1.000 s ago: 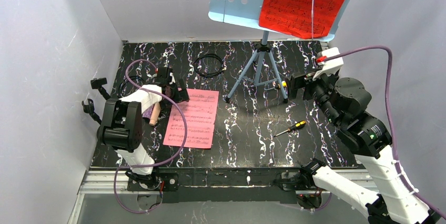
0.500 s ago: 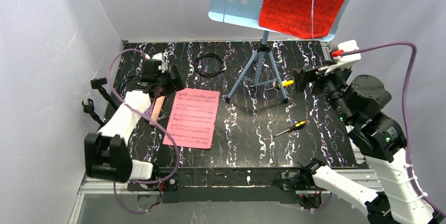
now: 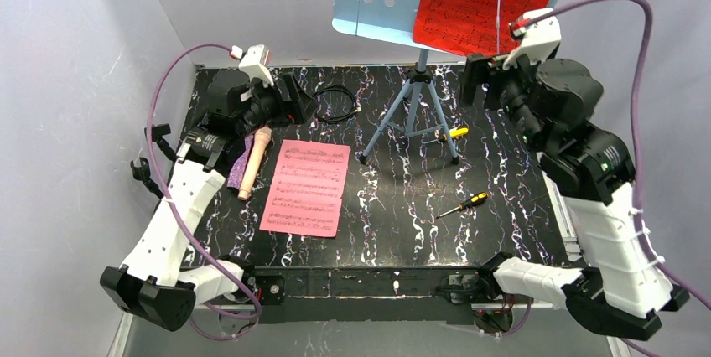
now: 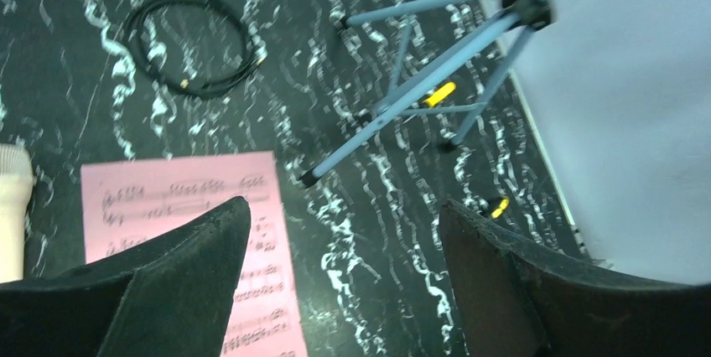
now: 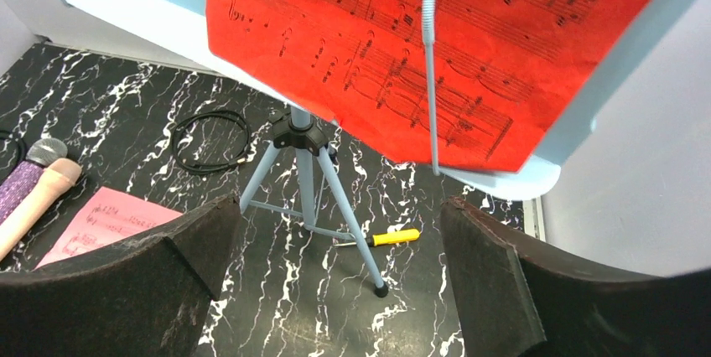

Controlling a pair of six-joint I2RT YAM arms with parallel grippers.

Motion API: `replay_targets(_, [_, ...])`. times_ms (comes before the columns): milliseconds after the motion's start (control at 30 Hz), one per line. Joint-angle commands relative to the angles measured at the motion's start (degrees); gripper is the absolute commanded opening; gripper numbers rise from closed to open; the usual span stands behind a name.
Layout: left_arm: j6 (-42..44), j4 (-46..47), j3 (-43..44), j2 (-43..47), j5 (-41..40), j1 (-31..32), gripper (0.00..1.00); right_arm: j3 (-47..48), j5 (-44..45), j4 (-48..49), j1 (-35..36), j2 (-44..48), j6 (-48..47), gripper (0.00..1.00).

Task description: Pack up the instrument practice props

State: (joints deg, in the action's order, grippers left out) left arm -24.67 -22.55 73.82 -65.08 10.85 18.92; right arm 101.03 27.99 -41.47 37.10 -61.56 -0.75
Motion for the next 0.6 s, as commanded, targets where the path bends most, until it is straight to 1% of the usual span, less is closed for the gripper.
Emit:
replay_targets(0, [-0.28,-0.87,9.09,-1.26,2.23,2.78,0.80,7.12,5.03,-1.42,-0.14,-3.88,2.90,0.96])
replay_targets(233, [-2.51,2.64,19.66,-6.80,6.47,6.33,0.79,13.66,12.28,-1.12,-0.12,-8.51,0.88,0.93])
replay_targets(300, [-2.65,3.48,22.66,-8.89,7.11,7.54,0.79,14.74,12.63,-0.77,-0.16,-9.51,0.84,0.92])
replay_targets(400, [-2.64,4.94,26.73,-12.18,7.68,9.40,0.79,14.62,13.21,1.98,-0.14,-9.88,-1.76,0.91])
replay_targets(567, [-3.22,6.79,33.98,-18.59,9.93,12.00,0.79,14.90,11.48,5.84,-0.18,-11.18,-4.75,0.85])
